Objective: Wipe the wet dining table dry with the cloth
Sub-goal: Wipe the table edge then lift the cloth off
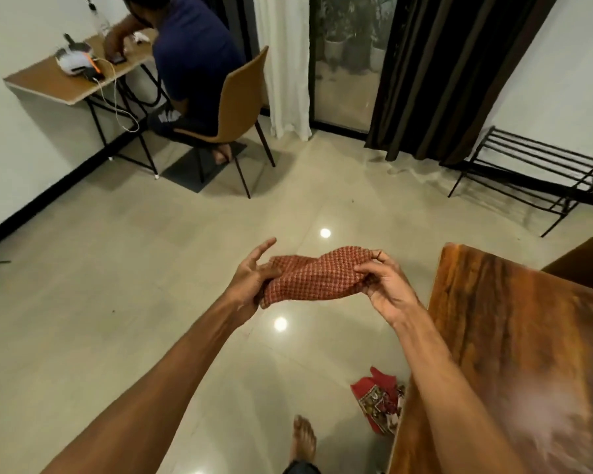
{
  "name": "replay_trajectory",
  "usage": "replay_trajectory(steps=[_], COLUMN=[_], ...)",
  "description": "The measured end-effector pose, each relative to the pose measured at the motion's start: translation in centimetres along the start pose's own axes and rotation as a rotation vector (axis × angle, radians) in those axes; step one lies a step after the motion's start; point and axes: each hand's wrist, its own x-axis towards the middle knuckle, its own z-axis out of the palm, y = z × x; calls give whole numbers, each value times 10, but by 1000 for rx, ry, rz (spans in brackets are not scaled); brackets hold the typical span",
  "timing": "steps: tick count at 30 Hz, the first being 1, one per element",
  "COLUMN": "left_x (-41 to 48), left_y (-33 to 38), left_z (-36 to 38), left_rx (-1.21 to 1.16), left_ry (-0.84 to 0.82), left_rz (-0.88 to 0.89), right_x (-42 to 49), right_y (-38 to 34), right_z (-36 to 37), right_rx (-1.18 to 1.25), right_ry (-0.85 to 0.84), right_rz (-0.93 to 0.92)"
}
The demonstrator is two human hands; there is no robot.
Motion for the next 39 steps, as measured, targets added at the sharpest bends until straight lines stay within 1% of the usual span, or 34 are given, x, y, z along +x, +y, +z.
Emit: replay_trajectory(steps=[4, 11, 12, 16, 19, 22, 26, 32, 34, 36, 39], left_x=[57, 178, 195, 271, 322, 370, 439, 547, 578, 610, 646], left_y=[35, 82, 88, 120, 147, 169, 182, 182, 184, 189, 194], left_z=[17, 59, 65, 97, 130, 171, 230, 342, 384, 433, 486], left_rx=[90, 279, 299, 393, 460, 525, 604, 664, 676, 689, 709], left_ry=[-97, -269, -289, -414, -507, -588, -696, -750, -752, -776, -807], left_rz=[89, 161, 177, 209, 243, 263, 266, 241, 218, 236, 211], right_x=[45, 115, 124, 166, 193, 217, 256, 337, 363, 390, 419], right_y=[-25, -89, -100, -145, -178, -206, -246, -303, -331, -366, -406], right_z=[-8, -31, -31, -38, -45, -60, -93, -182, -213, -246, -282], right_rx=[-2, 32, 26, 13, -66, -105, -67, -10, 5, -8, -34], right_ry=[22, 74, 100, 288, 375, 449, 524, 601, 607, 634, 747], right_rz=[-5, -115, -139, -252, -324, -356, -412, -442, -430, -443, -418])
